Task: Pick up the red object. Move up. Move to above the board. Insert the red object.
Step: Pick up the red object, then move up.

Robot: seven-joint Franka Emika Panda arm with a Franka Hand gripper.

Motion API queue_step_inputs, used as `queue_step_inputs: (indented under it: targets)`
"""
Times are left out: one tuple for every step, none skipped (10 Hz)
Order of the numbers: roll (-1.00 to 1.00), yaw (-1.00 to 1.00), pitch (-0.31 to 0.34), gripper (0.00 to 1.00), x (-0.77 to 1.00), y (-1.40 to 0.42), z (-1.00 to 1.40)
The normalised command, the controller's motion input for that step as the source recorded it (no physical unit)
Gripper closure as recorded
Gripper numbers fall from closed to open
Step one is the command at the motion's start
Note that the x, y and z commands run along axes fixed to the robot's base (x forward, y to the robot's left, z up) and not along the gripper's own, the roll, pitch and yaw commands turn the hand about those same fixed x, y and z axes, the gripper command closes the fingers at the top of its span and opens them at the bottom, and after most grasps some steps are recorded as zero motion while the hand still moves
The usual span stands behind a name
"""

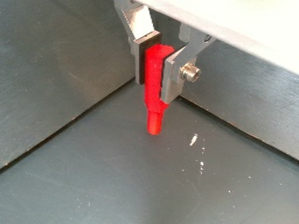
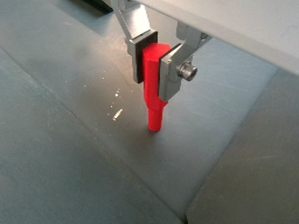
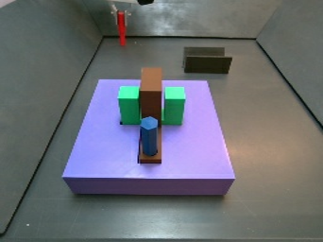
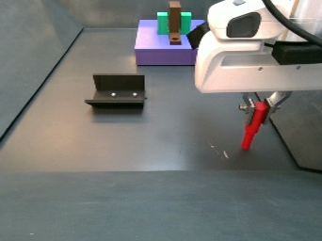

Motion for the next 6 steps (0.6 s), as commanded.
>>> queue_step_inputs:
  targets:
    - [0.0, 0.0, 0.0, 1.0, 0.0, 0.0, 0.0]
    - [0.0, 0.0, 0.0, 1.0, 0.0, 0.0, 0.0]
    - [0.0, 0.0, 0.0, 1.0, 0.0, 0.0, 0.0]
    - [0.0, 0.0, 0.0, 1.0, 0.0, 0.0, 0.83]
    - [0.01, 0.02, 0.025, 1.0, -0.02, 0.09, 0.79]
    - [0.03, 0.01, 0.076, 1.0, -0.07, 0.08, 0.63]
